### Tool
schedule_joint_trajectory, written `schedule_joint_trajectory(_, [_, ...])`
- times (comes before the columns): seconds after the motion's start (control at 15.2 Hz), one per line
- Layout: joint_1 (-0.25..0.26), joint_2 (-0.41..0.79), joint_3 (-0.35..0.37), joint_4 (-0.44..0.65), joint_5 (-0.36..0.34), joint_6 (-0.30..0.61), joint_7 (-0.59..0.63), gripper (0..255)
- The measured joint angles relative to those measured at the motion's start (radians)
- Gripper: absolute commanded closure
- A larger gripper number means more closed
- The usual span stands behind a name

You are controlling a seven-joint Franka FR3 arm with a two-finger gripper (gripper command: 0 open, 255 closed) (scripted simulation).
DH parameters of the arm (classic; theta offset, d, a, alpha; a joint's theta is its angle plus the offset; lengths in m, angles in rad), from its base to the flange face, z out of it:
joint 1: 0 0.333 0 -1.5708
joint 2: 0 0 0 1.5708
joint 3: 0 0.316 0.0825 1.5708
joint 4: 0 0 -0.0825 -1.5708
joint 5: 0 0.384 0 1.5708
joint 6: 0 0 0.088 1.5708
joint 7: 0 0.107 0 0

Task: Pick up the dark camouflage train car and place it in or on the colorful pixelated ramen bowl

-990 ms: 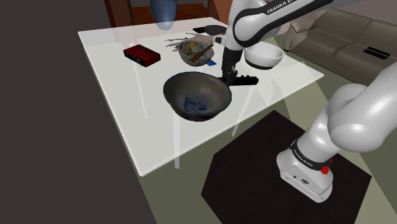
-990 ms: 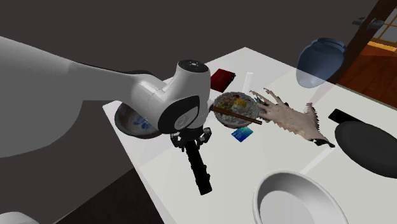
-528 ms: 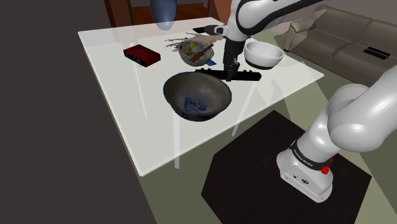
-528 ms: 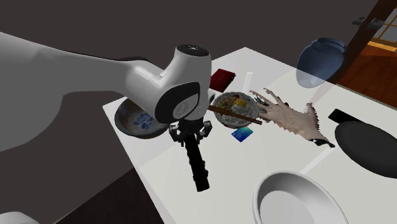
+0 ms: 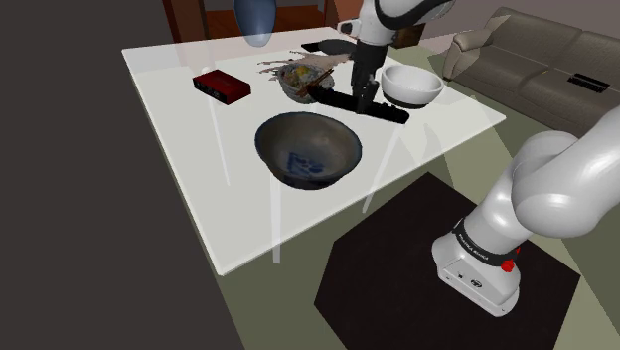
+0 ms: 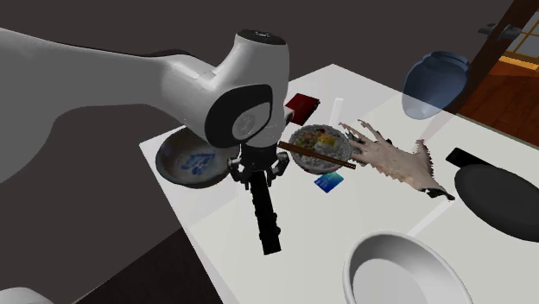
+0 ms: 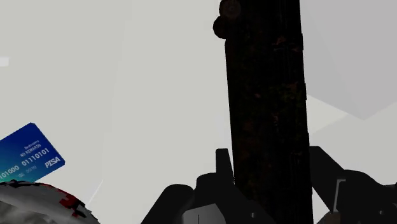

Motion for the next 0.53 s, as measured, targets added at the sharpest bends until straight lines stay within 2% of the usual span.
schedule_joint_trajectory(0.53, [0.000, -0.037, 0.007, 0.079, -0.003, -0.115, 0.008, 255])
